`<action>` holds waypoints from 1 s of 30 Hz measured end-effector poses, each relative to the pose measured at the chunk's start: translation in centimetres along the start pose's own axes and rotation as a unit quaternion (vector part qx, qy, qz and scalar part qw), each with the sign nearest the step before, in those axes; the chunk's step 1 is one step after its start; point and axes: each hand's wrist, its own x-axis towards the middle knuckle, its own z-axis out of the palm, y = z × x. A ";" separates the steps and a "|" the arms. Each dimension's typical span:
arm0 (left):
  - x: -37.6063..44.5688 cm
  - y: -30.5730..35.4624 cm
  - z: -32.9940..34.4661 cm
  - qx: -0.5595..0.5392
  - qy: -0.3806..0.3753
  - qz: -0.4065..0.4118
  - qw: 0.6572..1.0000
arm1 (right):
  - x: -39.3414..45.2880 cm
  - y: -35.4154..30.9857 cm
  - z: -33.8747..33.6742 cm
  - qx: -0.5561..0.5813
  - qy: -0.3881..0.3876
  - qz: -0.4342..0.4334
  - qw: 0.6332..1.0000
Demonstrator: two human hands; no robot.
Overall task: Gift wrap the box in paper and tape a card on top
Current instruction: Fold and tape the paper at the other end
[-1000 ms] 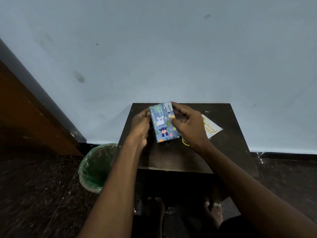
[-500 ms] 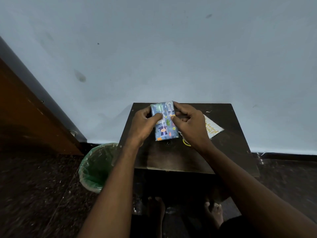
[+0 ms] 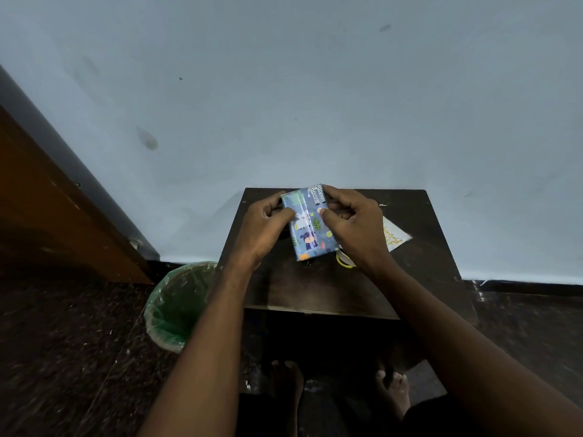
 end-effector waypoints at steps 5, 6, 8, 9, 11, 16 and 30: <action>-0.3 0.0 0.3 0.025 -0.001 0.013 1.000 | 0.1 -0.3 -0.1 0.015 0.014 0.054 0.998; -0.2 0.1 0.4 0.026 -0.001 0.016 1.000 | 0.1 -0.2 -0.1 0.013 0.012 0.061 0.998; -0.3 0.2 0.3 0.031 -0.004 0.019 0.999 | 0.0 -0.1 0.0 -0.003 0.014 0.069 0.998; -0.4 0.2 0.4 0.033 -0.006 0.023 0.999 | -0.1 -0.1 0.1 -0.013 0.018 0.071 0.997; -0.3 0.1 0.5 0.033 -0.010 0.028 0.999 | -0.1 -0.2 0.2 -0.028 0.030 0.075 0.996; -0.2 -0.1 0.7 0.016 -0.015 0.036 0.999 | -0.3 -0.3 0.5 -0.061 0.027 0.071 0.995; 0.7 0.3 1.2 -0.115 0.018 0.003 0.993 | 0.4 -1.1 0.7 0.360 -0.051 0.278 0.889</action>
